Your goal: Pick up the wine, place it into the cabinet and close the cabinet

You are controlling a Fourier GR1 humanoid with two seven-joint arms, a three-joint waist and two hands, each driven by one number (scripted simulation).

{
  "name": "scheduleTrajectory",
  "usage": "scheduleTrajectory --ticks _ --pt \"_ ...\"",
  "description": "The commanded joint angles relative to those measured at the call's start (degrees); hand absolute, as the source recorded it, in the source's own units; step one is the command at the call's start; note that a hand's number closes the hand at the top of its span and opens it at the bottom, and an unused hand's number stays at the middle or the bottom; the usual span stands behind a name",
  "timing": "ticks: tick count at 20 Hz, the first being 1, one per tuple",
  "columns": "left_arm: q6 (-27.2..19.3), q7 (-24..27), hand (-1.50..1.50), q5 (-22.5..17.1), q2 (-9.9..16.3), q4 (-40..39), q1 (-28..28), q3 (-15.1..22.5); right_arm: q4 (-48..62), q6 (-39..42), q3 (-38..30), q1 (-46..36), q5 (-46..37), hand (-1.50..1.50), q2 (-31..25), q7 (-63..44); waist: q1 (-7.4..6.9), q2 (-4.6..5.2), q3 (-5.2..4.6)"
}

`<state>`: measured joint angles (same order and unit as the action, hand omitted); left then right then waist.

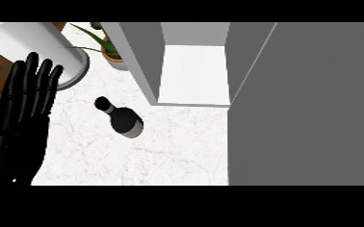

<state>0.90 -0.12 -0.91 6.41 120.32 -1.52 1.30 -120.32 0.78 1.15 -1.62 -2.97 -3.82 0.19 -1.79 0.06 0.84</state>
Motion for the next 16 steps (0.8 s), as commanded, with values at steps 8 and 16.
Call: scheduleTrajectory --ticks 8,16 --pt "-35.61 -5.41 -1.50 10.53 -6.33 -7.47 -0.91 11.60 -4.68 8.67 7.58 10.04 7.82 -1.50 -0.75 -4.57 4.33 -0.03 -0.94" --pt "-63.51 -13.70 -1.50 17.84 -6.40 -20.79 -19.26 30.79 -15.25 7.58 8.63 10.52 10.51 -1.50 -2.04 -15.00 3.51 -0.06 -0.81"
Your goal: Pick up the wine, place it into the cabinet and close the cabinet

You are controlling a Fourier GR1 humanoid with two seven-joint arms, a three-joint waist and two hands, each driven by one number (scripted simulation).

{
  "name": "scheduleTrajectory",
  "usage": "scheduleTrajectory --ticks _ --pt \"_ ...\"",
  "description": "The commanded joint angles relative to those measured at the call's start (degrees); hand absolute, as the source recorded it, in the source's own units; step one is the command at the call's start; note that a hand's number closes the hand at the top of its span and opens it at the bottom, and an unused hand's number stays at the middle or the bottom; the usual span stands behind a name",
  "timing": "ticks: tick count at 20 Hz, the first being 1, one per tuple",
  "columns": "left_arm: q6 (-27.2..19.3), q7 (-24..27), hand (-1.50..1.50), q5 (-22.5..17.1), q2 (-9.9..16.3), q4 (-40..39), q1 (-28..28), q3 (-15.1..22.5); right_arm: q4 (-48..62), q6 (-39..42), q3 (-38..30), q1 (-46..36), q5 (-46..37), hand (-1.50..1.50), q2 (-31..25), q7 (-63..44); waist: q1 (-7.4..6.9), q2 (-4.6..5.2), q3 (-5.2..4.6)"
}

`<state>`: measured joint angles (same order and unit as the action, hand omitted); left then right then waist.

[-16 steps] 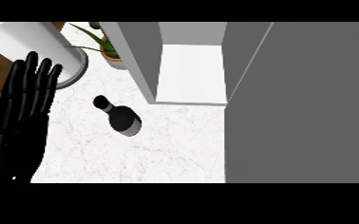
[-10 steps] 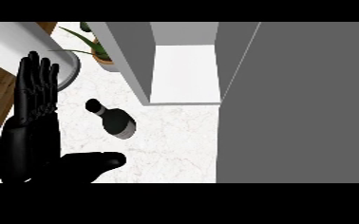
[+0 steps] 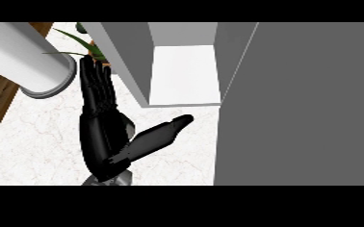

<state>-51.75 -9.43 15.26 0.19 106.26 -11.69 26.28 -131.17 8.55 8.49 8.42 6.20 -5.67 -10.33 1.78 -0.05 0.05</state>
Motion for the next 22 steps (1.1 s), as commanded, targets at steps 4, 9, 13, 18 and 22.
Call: scheduleTrajectory --ticks 4,9,13,18,22 --pt "-16.58 -13.80 -1.50 7.20 -0.18 -8.51 -16.06 8.10 -7.72 0.09 -0.18 1.80 2.57 -1.50 -1.44 -7.22 -1.04 -0.08 0.02" --pt "-21.75 -23.13 -1.50 12.74 -0.18 -10.92 -22.14 11.36 -11.93 -1.66 -1.84 -0.66 4.61 -1.50 -2.03 -13.60 -1.37 -0.34 0.05" --pt "-23.23 -25.68 -1.50 15.32 -0.18 -13.36 -23.35 10.94 -12.17 -3.70 -1.89 -3.85 4.37 -1.50 -1.12 -16.67 -1.41 -0.16 0.00" --pt "-19.69 -34.42 -1.50 24.13 -0.18 -9.05 -22.86 6.95 -12.25 -3.85 -1.72 -4.23 2.26 -1.50 -1.43 -16.79 -2.15 -0.46 0.04" --pt "-19.31 -39.98 -1.50 31.09 -0.18 -7.82 -20.47 7.43 -14.95 -2.27 -5.48 -1.23 7.19 -1.50 -2.91 -17.30 -1.75 -0.46 0.07"
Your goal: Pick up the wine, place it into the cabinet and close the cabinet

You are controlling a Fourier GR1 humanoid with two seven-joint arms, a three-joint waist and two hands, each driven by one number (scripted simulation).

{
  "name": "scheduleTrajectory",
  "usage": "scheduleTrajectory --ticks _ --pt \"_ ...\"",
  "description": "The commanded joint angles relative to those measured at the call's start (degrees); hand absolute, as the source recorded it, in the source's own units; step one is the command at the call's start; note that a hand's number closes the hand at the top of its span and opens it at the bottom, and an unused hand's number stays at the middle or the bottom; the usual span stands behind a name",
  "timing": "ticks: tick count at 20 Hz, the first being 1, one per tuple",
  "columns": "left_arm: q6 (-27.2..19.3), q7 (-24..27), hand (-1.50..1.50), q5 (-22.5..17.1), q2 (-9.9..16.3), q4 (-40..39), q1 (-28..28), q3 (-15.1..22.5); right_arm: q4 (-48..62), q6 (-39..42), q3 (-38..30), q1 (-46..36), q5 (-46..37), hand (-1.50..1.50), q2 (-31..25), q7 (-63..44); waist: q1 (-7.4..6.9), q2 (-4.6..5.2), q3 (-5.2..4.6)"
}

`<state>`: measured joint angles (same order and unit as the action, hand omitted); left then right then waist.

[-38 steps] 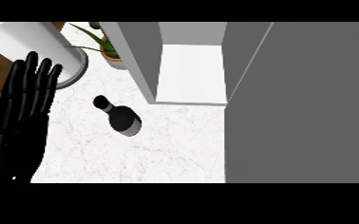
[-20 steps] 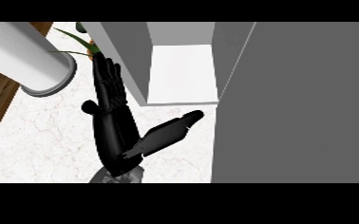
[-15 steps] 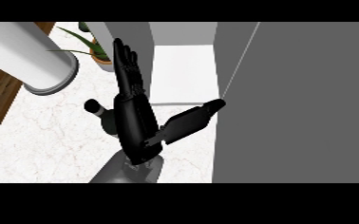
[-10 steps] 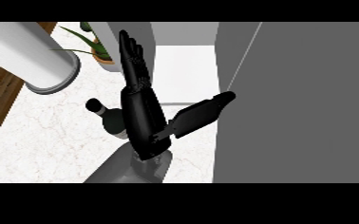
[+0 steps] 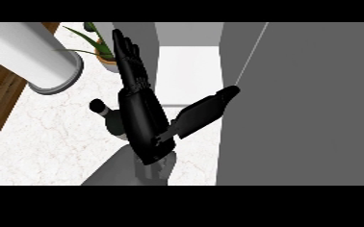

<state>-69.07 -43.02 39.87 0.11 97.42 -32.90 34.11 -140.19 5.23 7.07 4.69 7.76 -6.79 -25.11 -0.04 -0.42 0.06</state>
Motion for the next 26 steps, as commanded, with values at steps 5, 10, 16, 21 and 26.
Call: scheduleTrajectory --ticks 5,10,16,21,26 --pt "4.69 -15.60 -1.50 15.99 -0.11 10.02 3.85 -2.70 -4.08 -0.89 -0.48 -0.63 0.65 -1.50 -0.34 -3.61 -0.34 -0.08 0.03" --pt "12.04 -15.84 -1.50 20.31 -0.11 20.60 12.81 -3.18 -7.05 -4.76 1.57 -5.72 -2.64 -1.50 0.54 -9.96 -0.78 0.01 -0.09" --pt "7.79 -16.53 -1.50 21.63 -0.11 17.84 13.98 -3.25 -8.63 -1.92 -2.89 -3.12 3.20 -1.50 -1.18 -9.59 0.25 0.31 -0.05" --pt "5.11 -14.05 -1.50 17.62 3.89 24.68 25.20 -0.23 -7.22 -2.22 -0.97 -2.55 0.53 -1.50 0.49 -7.14 -0.07 0.27 -0.09" --pt "0.26 -10.80 -1.50 8.81 7.80 24.34 25.98 -1.79 -8.32 -3.33 2.53 -2.71 -2.98 -1.50 1.64 -9.02 0.33 0.37 -0.13"
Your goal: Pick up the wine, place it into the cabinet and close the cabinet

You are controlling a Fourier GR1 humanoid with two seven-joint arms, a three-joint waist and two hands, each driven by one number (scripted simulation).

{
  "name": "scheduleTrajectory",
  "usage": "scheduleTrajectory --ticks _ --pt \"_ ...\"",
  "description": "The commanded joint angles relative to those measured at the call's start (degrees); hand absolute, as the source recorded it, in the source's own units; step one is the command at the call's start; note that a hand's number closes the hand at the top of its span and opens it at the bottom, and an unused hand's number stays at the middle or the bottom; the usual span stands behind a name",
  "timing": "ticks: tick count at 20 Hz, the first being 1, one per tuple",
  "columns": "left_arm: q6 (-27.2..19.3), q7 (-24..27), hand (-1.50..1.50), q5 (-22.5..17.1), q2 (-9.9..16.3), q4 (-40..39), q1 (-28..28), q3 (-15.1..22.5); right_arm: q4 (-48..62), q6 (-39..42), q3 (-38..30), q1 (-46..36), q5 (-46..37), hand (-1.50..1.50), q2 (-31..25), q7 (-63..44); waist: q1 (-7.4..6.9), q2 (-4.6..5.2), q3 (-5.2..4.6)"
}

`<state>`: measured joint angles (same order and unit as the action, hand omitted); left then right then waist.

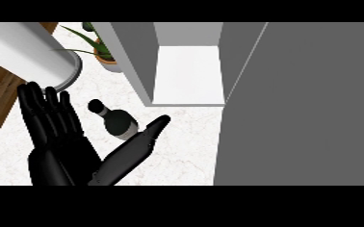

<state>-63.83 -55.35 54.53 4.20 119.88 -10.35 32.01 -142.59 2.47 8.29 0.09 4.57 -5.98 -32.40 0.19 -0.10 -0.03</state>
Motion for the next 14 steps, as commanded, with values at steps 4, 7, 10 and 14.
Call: scheduleTrajectory --ticks 4,7,10,14 --pt "-4.79 3.13 -1.50 -10.09 4.32 -0.37 3.57 -0.89 -8.63 0.79 4.46 7.68 -1.06 -1.50 1.55 1.38 0.49 -0.01 0.01" --pt "-12.30 9.68 -1.50 -15.66 7.13 -4.25 6.00 4.18 -7.27 0.79 -0.08 2.41 3.53 -1.50 -0.31 -2.54 0.37 0.11 -0.05" --pt "-13.83 12.15 -1.50 -21.48 9.88 -4.76 4.69 2.61 -8.30 -1.32 0.20 -1.30 2.54 -1.50 0.07 -6.77 0.41 0.11 -0.09" --pt "-17.87 16.92 -1.50 -27.97 12.10 -7.54 4.13 3.14 -6.97 -0.05 -0.45 -1.03 2.27 -1.50 -0.03 -4.14 0.53 0.14 -0.10"
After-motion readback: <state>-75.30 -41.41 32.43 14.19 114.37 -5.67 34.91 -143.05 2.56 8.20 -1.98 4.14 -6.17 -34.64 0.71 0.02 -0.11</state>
